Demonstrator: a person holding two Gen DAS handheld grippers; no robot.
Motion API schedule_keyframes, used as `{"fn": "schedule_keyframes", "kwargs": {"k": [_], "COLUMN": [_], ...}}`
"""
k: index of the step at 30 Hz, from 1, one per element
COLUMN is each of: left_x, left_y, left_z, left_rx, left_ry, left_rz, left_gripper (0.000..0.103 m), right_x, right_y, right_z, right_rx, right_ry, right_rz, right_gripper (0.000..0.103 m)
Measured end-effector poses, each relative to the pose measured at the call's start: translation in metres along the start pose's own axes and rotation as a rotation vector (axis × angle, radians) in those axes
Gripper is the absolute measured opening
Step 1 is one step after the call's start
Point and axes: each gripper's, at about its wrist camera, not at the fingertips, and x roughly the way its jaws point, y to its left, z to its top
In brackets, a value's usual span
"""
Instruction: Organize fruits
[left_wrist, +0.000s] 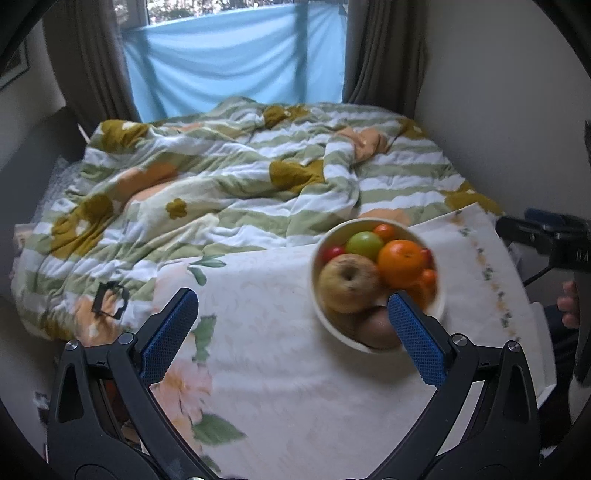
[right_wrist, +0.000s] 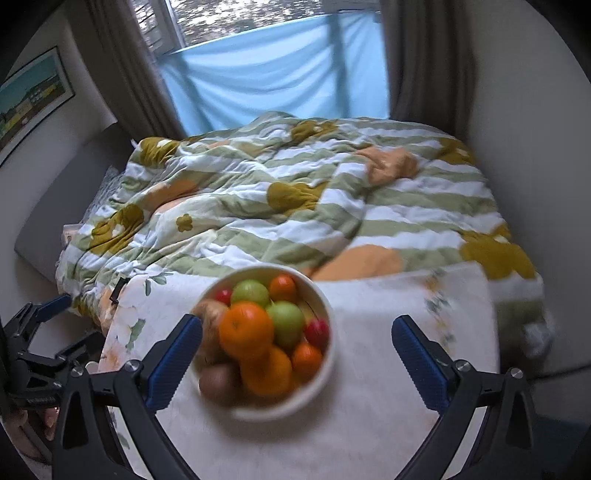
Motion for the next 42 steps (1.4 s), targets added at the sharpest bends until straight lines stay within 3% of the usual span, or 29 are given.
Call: {"fn": "schedule_keyframes", "kwargs": {"k": [9,18,42], "left_x": [-0.08,-0.127,-0.145], "left_y": [-0.027,-0.034,-0.038], "left_z": [-0.031,-0.065,-0.072], "left_rx": [-0.036,-0.062,-0.05], "left_ry": [-0.069,-0.123,-0.155], "left_rz": [0.074,0.116,0.13], "left_gripper": [0.103,0.103,0.103], "right_x": [-0.09,-0.129,-0.148], "right_y": [-0.005,0.017,0.019], "right_z": [-0.049,-0.085,-0.096], "right_rx": [-0.016,-0.048,-0.016], "right_ry": [-0.076,-0.136,-0.183], "right_rz": [-0.157,-0.233,-0.262], "right_gripper": [0.102,0.102,0.102]}}
